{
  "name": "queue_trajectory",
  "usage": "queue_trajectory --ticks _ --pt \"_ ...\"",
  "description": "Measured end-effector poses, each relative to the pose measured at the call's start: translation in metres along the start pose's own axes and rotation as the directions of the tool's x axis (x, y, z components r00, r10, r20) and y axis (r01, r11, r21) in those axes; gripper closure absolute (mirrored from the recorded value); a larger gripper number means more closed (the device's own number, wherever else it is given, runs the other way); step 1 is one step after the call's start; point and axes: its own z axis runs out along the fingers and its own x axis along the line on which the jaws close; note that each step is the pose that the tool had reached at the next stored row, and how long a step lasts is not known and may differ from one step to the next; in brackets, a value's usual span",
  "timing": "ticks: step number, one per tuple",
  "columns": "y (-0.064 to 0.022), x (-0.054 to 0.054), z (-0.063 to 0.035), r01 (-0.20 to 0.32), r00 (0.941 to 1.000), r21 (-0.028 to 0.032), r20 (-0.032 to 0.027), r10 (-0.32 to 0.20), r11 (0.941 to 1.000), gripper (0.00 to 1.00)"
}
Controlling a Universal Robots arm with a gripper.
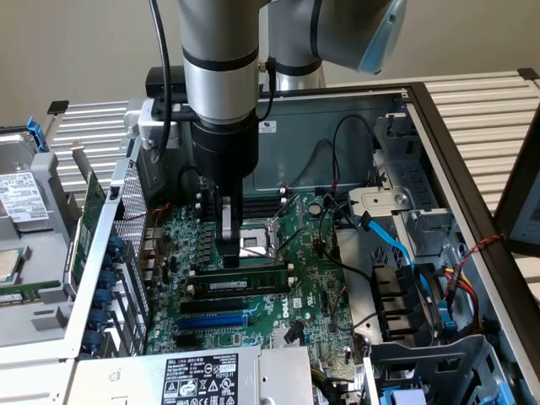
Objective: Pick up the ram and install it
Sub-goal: 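Press down the ram until it locks into place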
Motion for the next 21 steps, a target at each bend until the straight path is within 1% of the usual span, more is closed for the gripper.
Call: queue_trajectory --ticks 1,2,3,5,6,7,12,14,17,21 --pt "0.0000 0.000 -0.0002 0.001 1.0000 0.0033 0.0004 -0.001 1.0000 0.80" --pt "0.0000 0.000 -0.0002 0.001 1.0000 0.0085 0.0006 -0.001 1.0000 0.80" --pt "0.0000 0.000 -0.0002 0.000 1.0000 0.0152 0.0009 0.000 0.9999 0.80" --pt "-0.0001 -0.001 -0.0002 -0.001 1.0000 0.0331 0.0017 0.001 0.9995 0.80" --pt "0.0000 -0.001 -0.0002 -0.001 1.0000 0.0386 0.0019 0.001 0.9993 0.82" --pt "0.0000 -0.002 -0.0002 -0.001 1.0000 0.0421 0.0020 0.001 0.9991 0.88" --pt "0.0000 -0.005 0.0023 -0.001 1.0000 0.0488 0.0023 0.001 0.9988 0.90" --pt "-0.0001 -0.006 0.0043 -0.001 1.0000 0.0505 0.0019 0.001 0.9987 0.90" --pt "-0.0004 -0.007 0.0073 -0.001 1.0000 0.0528 -0.0015 0.001 0.9986 0.90" --pt "-0.0006 -0.007 0.0115 -0.002 1.0000 0.0543 -0.0094 0.002 0.9985 0.90"
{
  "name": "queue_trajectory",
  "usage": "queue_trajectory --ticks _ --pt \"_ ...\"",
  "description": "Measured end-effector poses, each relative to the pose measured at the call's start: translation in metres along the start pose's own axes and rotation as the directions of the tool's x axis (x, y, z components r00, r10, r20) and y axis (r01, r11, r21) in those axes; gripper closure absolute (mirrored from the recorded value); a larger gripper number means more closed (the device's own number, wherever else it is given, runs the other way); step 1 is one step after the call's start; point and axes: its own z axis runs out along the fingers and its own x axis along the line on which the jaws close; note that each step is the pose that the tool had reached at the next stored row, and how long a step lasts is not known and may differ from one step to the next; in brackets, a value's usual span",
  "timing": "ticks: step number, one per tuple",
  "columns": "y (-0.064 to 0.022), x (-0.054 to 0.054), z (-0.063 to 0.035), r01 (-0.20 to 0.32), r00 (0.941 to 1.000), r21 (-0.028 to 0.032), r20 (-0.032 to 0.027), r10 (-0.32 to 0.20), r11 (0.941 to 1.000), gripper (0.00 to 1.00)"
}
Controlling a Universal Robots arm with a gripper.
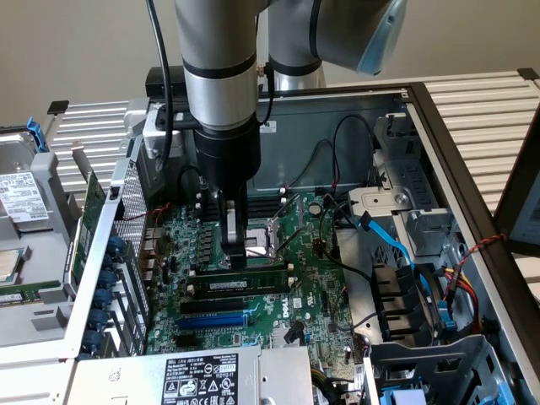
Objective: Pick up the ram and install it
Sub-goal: 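Press down the ram until it locks into place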
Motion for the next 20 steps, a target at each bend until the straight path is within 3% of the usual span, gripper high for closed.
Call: queue_trajectory --ticks 3,20 --pt "-0.0005 -0.0002 0.0027 0.000 1.0000 0.0013 -0.0052 0.000 1.0000 0.90" --pt "-0.0027 -0.0008 0.0101 0.000 1.0000 0.0012 -0.0060 0.000 1.0000 0.90"
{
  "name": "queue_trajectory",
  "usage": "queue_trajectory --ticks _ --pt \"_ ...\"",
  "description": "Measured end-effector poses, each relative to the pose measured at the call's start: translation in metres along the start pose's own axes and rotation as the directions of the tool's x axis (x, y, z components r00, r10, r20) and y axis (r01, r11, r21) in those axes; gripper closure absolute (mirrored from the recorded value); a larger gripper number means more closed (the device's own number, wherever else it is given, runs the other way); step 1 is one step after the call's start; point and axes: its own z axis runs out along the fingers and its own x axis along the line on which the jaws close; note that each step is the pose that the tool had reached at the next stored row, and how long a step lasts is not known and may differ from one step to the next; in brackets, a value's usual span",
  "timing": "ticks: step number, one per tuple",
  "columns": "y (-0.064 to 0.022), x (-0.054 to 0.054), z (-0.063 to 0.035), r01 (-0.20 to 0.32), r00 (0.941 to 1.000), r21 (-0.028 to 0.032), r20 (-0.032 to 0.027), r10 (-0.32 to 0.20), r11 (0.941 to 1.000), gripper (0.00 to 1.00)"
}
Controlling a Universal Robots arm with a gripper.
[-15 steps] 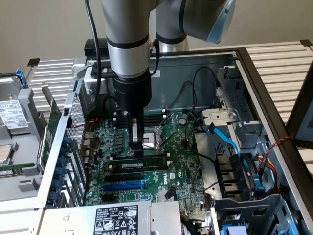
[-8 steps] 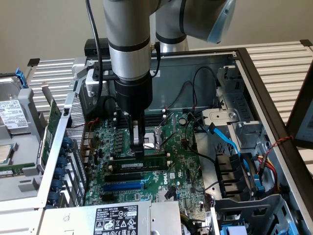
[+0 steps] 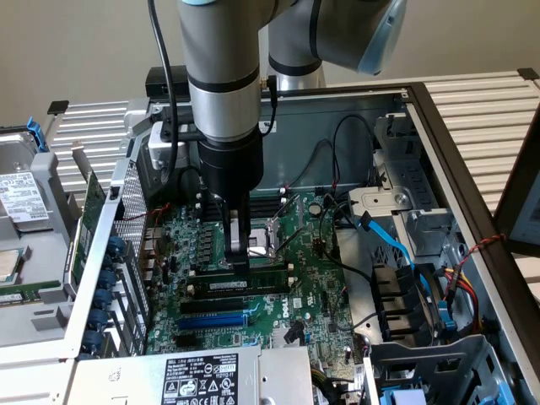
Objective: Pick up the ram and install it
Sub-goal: 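Press down the ram until it locks into place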
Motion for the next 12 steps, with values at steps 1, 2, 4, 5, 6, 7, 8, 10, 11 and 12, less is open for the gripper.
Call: queue_trajectory --ticks 1,2,4,5,6,7,8,10,11,12 --pt "0.0000 0.0000 0.0002 0.000 1.0000 0.0001 0.0002 0.000 1.0000 0.90" --pt "0.0000 0.0000 0.0004 0.000 1.0000 0.0001 0.0002 0.000 1.0000 0.90" --pt "0.0000 0.0000 0.0007 0.000 1.0000 0.0001 0.0001 0.000 1.0000 0.90" --pt "0.0000 0.0000 0.0008 0.000 1.0000 0.0001 0.0001 0.000 1.0000 0.90" --pt "0.0000 -0.0001 0.0010 0.000 1.0000 0.0001 0.0001 0.000 1.0000 0.90" --pt "0.0000 -0.0001 0.0010 0.000 1.0000 0.0001 0.0001 0.000 1.0000 0.90" --pt "0.0000 -0.0001 0.0011 0.000 1.0000 0.0000 0.0002 0.000 1.0000 0.90" --pt "-0.0001 0.0003 0.0012 0.000 1.0000 0.0001 0.0004 0.000 1.0000 0.90" --pt "-0.0001 0.0004 0.0012 0.000 1.0000 0.0000 0.0004 0.000 1.0000 0.90" --pt "0.0000 0.0005 0.0012 0.000 1.0000 0.0000 0.0003 0.000 1.0000 0.90"
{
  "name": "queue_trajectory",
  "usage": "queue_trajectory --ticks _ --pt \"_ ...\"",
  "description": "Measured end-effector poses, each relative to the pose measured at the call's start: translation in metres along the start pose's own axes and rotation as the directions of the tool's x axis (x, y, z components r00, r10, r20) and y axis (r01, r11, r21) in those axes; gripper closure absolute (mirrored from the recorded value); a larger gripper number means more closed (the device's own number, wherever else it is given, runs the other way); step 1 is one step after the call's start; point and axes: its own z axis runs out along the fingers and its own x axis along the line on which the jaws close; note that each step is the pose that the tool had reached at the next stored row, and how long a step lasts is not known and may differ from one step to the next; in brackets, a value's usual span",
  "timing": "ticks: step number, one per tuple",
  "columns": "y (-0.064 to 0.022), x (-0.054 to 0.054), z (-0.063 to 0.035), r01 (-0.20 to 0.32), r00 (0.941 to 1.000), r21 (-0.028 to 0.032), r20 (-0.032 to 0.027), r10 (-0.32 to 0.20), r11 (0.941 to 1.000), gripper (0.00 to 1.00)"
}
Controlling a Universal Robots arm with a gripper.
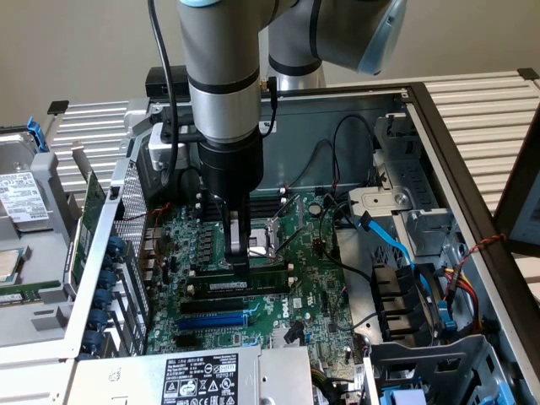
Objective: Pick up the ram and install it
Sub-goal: 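Press down the ram until it locks into place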
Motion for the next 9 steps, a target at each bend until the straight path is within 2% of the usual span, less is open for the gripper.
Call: queue_trajectory --ticks 9 --pt "0.0000 0.0003 0.0000 0.000 1.0000 -0.0001 -0.0001 0.000 1.0000 0.90"
